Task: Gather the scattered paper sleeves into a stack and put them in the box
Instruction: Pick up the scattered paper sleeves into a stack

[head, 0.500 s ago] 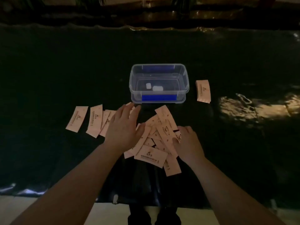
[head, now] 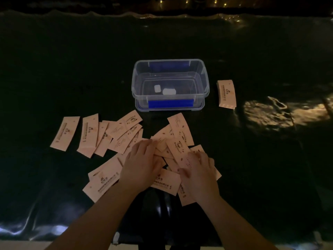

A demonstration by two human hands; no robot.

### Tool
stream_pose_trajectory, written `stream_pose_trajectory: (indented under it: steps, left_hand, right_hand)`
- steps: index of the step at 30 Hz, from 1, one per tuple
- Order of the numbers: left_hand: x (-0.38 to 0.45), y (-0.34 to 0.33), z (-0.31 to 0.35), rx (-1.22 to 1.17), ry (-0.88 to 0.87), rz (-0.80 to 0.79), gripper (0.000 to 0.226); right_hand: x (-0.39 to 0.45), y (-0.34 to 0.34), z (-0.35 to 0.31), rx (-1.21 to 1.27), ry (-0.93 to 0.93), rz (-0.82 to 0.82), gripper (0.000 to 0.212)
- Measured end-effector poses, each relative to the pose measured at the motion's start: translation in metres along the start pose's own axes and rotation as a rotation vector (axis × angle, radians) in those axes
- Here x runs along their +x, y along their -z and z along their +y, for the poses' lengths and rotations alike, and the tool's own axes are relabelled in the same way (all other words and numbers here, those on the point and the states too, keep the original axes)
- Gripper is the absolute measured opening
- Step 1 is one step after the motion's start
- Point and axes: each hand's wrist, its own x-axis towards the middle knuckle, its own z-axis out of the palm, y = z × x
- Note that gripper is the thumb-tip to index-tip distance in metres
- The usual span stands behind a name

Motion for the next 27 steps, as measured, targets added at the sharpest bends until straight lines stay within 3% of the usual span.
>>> stream_pose_trajectory:
  steps: [6, 9, 12, 14, 17, 22, 25, 27]
  left_hand:
    - [0.001, -0.005, 0.003, -0.037, -0.021, 0.024, 0.061]
    - [0.0, -0.002, 0.006, -0.073, -0.023, 0.037, 0.061]
    - [0.001, -0.002, 0.007, -0.098, -0.032, 0.039, 0.057]
    - [0.003, -0.001, 0.006, -0.128, -0.04, 0.049, 0.055]
    - [0.006, 0.001, 0.006, -0.212, -0.028, 0.061, 0.049]
    - [0.008, 0.001, 0.014, -0.515, 0.118, -0.004, 0.043]
    - [0.008, 0.004, 0.022, -0.87, 0.26, -0.049, 0.047]
    - [0.011, 0.005, 0.025, -1.004, 0.357, -0.017, 0.025]
  right_hand:
    - [-0.004, 0.018, 0.0, 0.059, 0.058, 0.005, 0.025]
    - [0.0, 0.028, -0.003, 0.327, -0.153, 0.061, 0.023]
    - [0.008, 0.043, -0.006, 0.74, -0.387, -0.009, 0.042]
    - [0.013, 0.053, -0.008, 0.947, -0.456, -0.058, 0.049]
    - [0.016, 0.059, -0.009, 1.07, -0.451, -0.086, 0.045]
    - [0.021, 0.054, -0.013, 1.211, -0.494, -0.126, 0.032]
    - [0.016, 0.049, -0.027, 1.271, -0.543, -0.246, 0.029]
    - [0.008, 0.044, -0.035, 1.185, -0.498, -0.355, 0.026]
